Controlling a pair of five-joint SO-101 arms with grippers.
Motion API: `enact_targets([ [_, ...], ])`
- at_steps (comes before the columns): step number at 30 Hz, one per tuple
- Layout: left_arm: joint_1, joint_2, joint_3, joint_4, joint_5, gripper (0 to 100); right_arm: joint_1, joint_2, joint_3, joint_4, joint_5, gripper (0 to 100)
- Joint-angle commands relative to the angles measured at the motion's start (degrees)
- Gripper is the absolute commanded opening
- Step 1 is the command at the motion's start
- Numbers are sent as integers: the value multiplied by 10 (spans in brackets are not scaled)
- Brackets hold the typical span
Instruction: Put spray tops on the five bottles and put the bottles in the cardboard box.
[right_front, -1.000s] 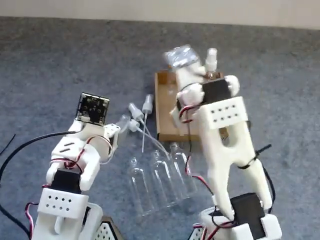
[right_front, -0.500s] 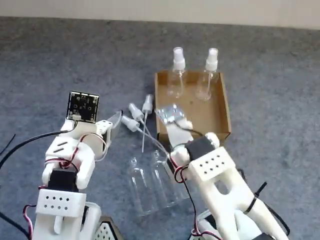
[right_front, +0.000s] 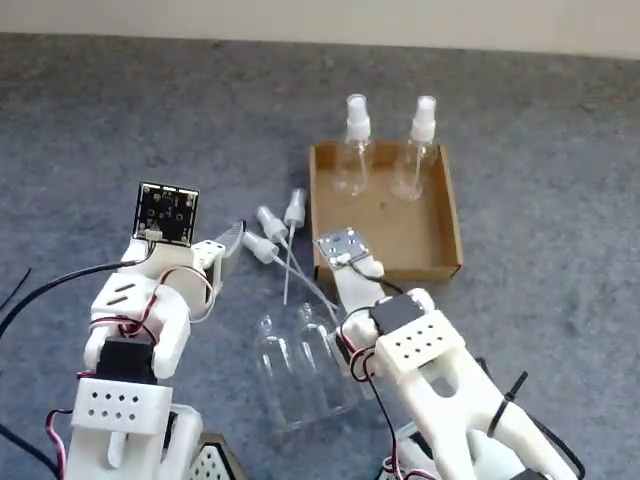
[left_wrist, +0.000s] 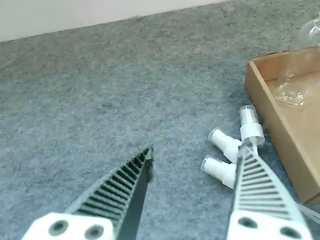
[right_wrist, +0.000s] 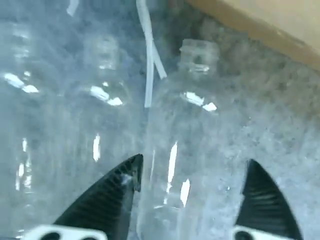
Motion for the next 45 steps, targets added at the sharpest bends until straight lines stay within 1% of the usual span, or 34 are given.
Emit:
enact_targets([
  [1, -3, 1, -7, -12, -3, 242, -1, -12, 7, -15, -4, 190],
  [4, -3, 1, -7, -12, -3, 242, 0, -12, 8, -15, -4, 152],
  [7, -3, 1, -7, -12, -3, 242, 24, -18, 4, -9, 3, 71],
  [10, -3, 1, -7, -12, -3, 242, 57, -19, 1, 47, 63, 12],
  [13, -3, 1, -7, -12, -3, 242, 69, -20, -46, 111, 99, 6],
  [15, -3, 1, -7, -13, -2, 242, 79, -20, -92, 167, 110, 5],
  [18, -3, 1, -7, -13, -2, 242, 81, -20, -184, 247, 112, 5],
  [22, -3, 1, -7, -13, -2, 242, 84, -20, -299, 364, 151, 5],
  [23, -3, 1, -7, -13, -2, 242, 94, -20, -321, 373, 157, 5],
  [25, -3, 1, -7, -13, -2, 242, 142, -24, -353, 370, 174, 5],
  [28, -3, 1, -7, -13, -2, 242, 241, -32, -356, 370, 241, 5],
  [31, -3, 1, -7, -13, -2, 242, 363, -22, -356, 362, 318, 5],
  [34, -4, 2, -8, -13, -2, 242, 481, 7, -355, 306, 384, 5],
  [36, -7, 2, -11, -13, -2, 242, 538, 46, -354, 239, 392, 5],
  [38, -14, 7, -27, -11, -2, 242, 571, 108, -353, 171, 392, 5],
  [40, -27, 39, -46, -10, -1, 241, 588, 180, -357, 124, 389, 5],
  [43, -44, 145, -90, 4, 0, 217, 594, 289, -367, 52, 353, 5],
  [45, -44, 234, -138, 25, 11, 201, 592, 344, -393, 15, 347, 5],
])
